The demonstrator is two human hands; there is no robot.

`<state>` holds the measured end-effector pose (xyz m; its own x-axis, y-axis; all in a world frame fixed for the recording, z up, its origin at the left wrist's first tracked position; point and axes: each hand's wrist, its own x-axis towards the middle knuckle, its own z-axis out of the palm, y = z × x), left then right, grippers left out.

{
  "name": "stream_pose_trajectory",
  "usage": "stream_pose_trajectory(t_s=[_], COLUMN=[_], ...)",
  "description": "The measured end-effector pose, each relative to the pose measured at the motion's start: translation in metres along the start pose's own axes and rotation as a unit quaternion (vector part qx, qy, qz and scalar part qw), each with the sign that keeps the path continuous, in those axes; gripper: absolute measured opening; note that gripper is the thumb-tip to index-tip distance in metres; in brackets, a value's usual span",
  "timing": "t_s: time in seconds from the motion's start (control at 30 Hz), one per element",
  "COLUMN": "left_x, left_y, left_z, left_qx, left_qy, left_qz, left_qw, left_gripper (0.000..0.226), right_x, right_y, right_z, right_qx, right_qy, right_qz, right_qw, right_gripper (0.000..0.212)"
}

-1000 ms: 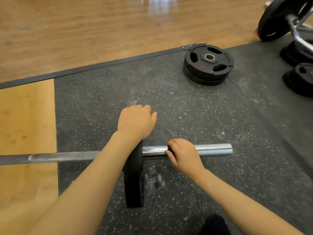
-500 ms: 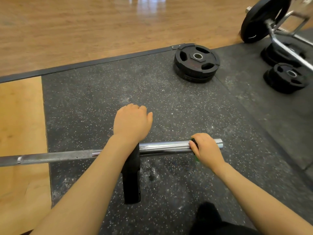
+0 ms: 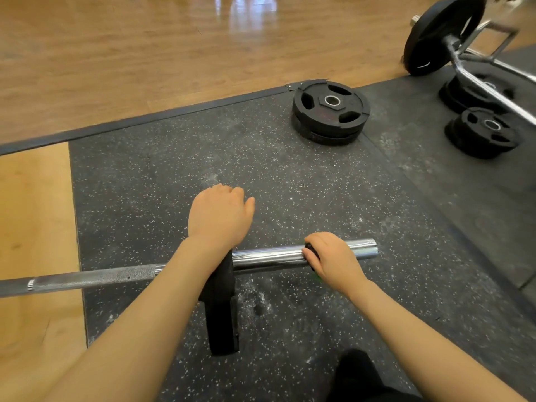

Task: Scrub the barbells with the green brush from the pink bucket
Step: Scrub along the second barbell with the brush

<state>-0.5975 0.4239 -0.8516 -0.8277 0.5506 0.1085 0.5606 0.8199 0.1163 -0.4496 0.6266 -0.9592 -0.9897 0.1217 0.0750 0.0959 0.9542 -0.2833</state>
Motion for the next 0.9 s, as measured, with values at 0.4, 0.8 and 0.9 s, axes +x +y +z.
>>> stream_pose_trajectory(t_s=[0.4, 0.8, 0.9], left_x=[0.001, 0.002, 0.005], left_y=[0.000, -0.001, -0.002], left_z=[0.000, 0.001, 0.002], left_qx=[0.009, 0.016, 0.007], left_qy=[-0.006, -0.009, -0.007], left_qz=[0.001, 0.011, 0.008], left_qw=[1.000, 1.000, 1.000], left_gripper=[0.040, 0.042, 0.042], right_x=[0.009, -0.027, -0.025], right_y=[-0.011, 0.067, 0.055], right_z=[0.007, -0.013, -0.003], right_qx=[-0.045, -0.072, -0.073], right_qy=[-0.025, 0.063, 0.075], right_qz=[-0.070, 0.064, 0.046], right_qw=[0.996, 0.993, 0.993], right_gripper=[0.042, 0.038, 0.044])
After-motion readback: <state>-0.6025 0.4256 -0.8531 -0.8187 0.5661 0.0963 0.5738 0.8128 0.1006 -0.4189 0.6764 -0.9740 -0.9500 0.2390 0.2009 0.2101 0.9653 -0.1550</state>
